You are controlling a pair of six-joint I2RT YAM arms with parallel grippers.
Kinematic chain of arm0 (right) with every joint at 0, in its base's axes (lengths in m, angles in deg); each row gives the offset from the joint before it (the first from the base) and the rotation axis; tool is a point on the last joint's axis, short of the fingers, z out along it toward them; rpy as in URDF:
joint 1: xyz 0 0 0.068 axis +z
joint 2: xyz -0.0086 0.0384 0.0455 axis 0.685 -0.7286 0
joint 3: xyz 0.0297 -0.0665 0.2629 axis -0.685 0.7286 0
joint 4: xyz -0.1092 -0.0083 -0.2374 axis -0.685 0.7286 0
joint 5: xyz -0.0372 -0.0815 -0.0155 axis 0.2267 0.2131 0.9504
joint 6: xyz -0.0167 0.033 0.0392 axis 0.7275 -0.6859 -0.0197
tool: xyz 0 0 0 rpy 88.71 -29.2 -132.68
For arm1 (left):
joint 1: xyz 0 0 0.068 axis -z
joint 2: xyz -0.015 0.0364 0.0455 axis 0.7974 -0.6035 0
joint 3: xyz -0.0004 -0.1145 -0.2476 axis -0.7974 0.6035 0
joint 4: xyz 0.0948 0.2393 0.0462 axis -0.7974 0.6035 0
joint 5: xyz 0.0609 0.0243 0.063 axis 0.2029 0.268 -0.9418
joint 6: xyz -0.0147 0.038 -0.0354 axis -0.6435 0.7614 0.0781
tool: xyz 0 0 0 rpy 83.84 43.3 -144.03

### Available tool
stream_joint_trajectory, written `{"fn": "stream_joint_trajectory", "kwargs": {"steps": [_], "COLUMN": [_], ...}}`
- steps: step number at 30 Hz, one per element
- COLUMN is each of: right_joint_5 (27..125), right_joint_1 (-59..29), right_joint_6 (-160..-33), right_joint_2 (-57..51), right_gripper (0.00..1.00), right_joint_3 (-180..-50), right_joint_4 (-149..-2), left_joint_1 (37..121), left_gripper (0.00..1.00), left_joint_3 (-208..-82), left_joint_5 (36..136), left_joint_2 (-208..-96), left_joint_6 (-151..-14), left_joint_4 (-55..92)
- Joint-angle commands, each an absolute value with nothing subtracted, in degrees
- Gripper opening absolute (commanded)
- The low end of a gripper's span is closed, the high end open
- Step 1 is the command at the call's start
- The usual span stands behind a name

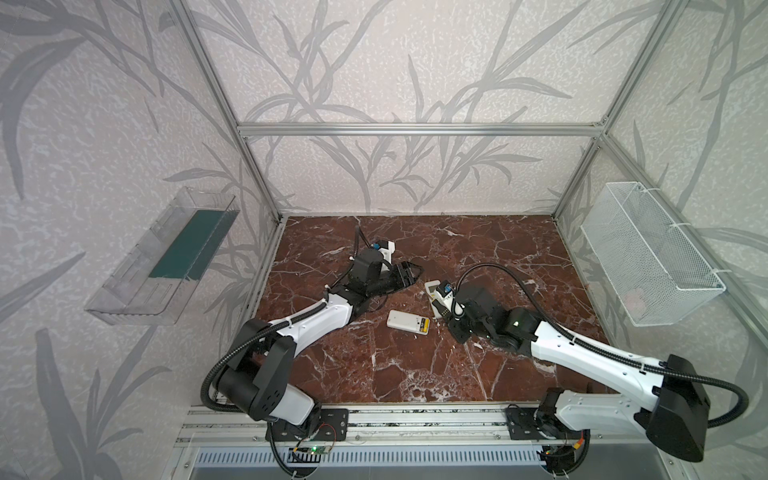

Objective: Unload the batteries from the remote control

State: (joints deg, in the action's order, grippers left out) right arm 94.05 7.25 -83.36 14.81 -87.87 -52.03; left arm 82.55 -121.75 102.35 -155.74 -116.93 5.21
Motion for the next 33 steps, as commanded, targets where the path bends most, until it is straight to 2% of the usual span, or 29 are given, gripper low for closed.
{"fn": "stream_joint_trajectory", "kwargs": {"steps": [1, 7, 11, 16, 25, 26, 27, 28, 30, 33], "right_joint_5": [95.53, 96.63, 95.45, 94.02, 91.90, 90.72, 88.99, 86.85, 82.04, 77.24], "right_joint_1": [7.74, 7.83, 7.82, 7.83, 7.04, 6.44, 5.45, 4.40, 2.01, -0.33], "right_joint_6": [-83.68, -84.59, -84.98, -85.71, -86.59, -87.19, -87.81, -88.18, -88.90, -89.27], "right_joint_2": [14.28, 13.72, 13.13, 12.14, 11.55, 11.84, 12.16, 12.45, 13.06, 14.24], "right_gripper": [0.00, 0.00, 0.00, 0.00, 0.00, 0.04, 0.14, 0.19, 0.24, 0.38], "right_joint_3": [-90.58, -92.39, -92.74, -93.60, -95.13, -95.00, -94.74, -94.54, -94.10, -93.02], "right_joint_4": [-51.67, -51.48, -51.95, -51.93, -51.32, -51.44, -51.66, -51.85, -52.49, -53.77], "left_joint_1": [83.09, 83.32, 83.38, 83.29, 83.26, 83.28, 83.15, 83.07, 82.84, 82.32], "left_gripper": [0.58, 0.43, 0.19, 0.00, 0.00, 0.00, 0.00, 0.00, 0.00, 0.00], "left_joint_3": [-123.08, -121.62, -121.14, -120.15, -118.73, -118.59, -118.68, -118.71, -118.73, -118.64], "left_joint_5": [102.69, 101.61, 101.52, 101.72, 103.14, 103.49, 103.94, 104.15, 104.76, 105.16], "left_joint_2": [-156.27, -156.12, -156.38, -156.81, -157.00, -156.99, -156.90, -156.90, -156.86, -156.91], "left_joint_6": [-118.76, -119.64, -120.29, -121.57, -124.72, -125.08, -125.35, -125.77, -126.62, -128.35], "left_joint_4": [1.60, 0.01, -2.08, -4.65, -9.92, -10.56, -11.22, -11.69, -13.08, -15.23]}}
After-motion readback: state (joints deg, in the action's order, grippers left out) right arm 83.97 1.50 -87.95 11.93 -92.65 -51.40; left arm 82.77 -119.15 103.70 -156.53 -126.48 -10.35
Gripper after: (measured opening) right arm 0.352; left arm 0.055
